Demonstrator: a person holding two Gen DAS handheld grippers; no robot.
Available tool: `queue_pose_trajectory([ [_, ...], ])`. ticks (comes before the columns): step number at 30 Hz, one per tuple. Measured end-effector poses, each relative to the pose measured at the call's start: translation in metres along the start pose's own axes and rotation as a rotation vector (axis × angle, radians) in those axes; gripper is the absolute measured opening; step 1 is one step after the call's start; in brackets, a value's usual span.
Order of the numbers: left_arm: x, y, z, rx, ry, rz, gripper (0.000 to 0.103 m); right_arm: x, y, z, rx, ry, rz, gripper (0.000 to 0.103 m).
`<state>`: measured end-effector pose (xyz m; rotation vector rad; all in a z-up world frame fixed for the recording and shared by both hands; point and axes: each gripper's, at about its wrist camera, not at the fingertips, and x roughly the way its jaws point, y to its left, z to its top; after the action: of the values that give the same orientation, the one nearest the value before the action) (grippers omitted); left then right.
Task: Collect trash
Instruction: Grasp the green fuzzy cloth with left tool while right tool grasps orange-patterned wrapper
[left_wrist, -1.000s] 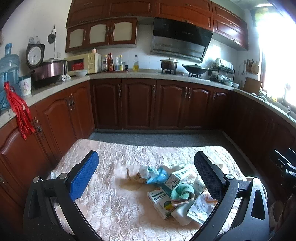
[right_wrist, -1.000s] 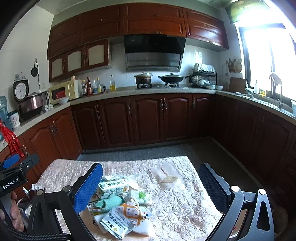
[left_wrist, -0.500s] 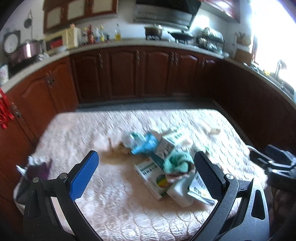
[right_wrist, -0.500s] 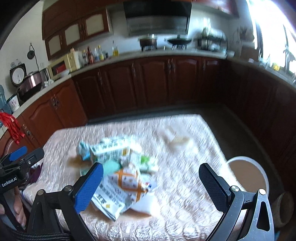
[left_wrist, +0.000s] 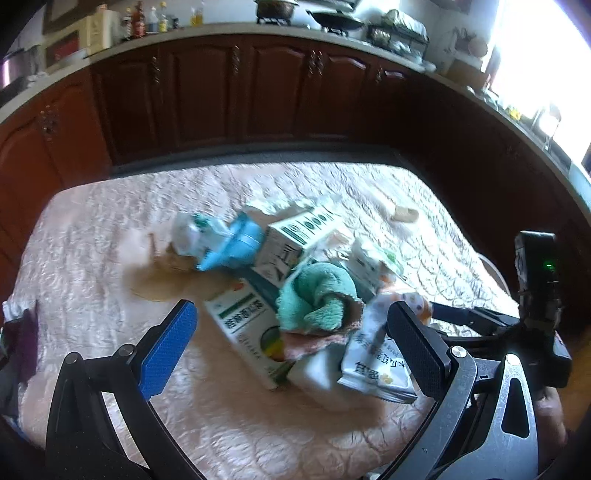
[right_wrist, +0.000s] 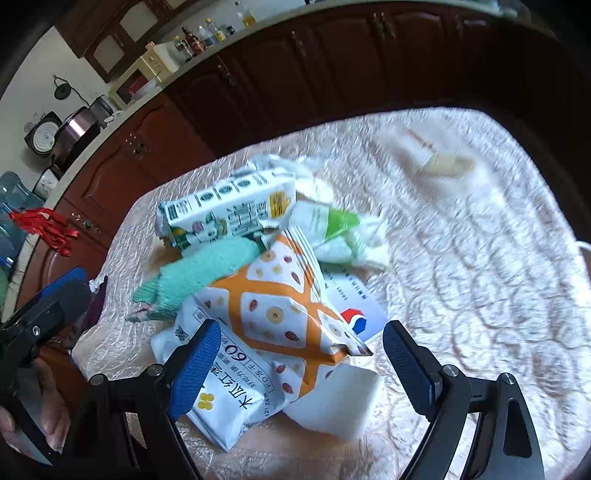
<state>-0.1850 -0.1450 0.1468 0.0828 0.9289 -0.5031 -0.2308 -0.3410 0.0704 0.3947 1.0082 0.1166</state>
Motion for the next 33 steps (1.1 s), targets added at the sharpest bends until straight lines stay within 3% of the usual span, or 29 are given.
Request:
queue_pose_trajectory([
  [2, 0.012, -0.006, 0.001, 0.022, 0.02, 0.007, 0.103, 0.002, -0.005, -0.002, 0.028, 0.002, 0.052, 0.05],
  [5, 0.031, -0.011, 0.002, 0.036, 0.053, 0.012, 0.102, -0.007, -0.011, -0.006, 0.042, -0.025, 0.085, 0.039],
  [8, 0.045, -0.011, 0.003, 0.035, 0.072, 0.011, 0.092, -0.022, -0.015, -0.012, 0.031, -0.055, 0.09, 0.033],
  [10, 0.052, -0.01, 0.003, 0.032, 0.097, 0.007, 0.079, -0.038, -0.017, -0.013, 0.028, -0.099, 0.079, 0.03],
  [11, 0.055, -0.01, 0.003, 0.029, 0.109, 0.0, 0.064, -0.043, -0.018, -0.011, 0.029, -0.109, 0.076, 0.03],
  [13, 0.06, -0.008, 0.002, 0.017, 0.137, -0.036, 0.049, -0.053, -0.021, -0.01, 0.03, -0.129, 0.071, 0.029],
  [15, 0.063, -0.008, 0.0, 0.006, 0.157, -0.062, 0.024, -0.059, -0.023, -0.009, 0.032, -0.141, 0.062, 0.029],
  [17, 0.057, -0.009, 0.0, 0.0, 0.144, -0.073, 0.017, -0.068, -0.028, -0.011, 0.049, -0.157, 0.074, 0.028],
  [26, -0.016, -0.019, 0.012, 0.045, 0.022, -0.176, 0.014, -0.112, -0.036, -0.015, 0.084, -0.252, 0.078, 0.028],
  [33, -0.045, -0.059, 0.036, 0.125, -0.042, -0.232, 0.014, -0.155, -0.058, -0.016, 0.13, -0.349, 0.035, 0.028],
])
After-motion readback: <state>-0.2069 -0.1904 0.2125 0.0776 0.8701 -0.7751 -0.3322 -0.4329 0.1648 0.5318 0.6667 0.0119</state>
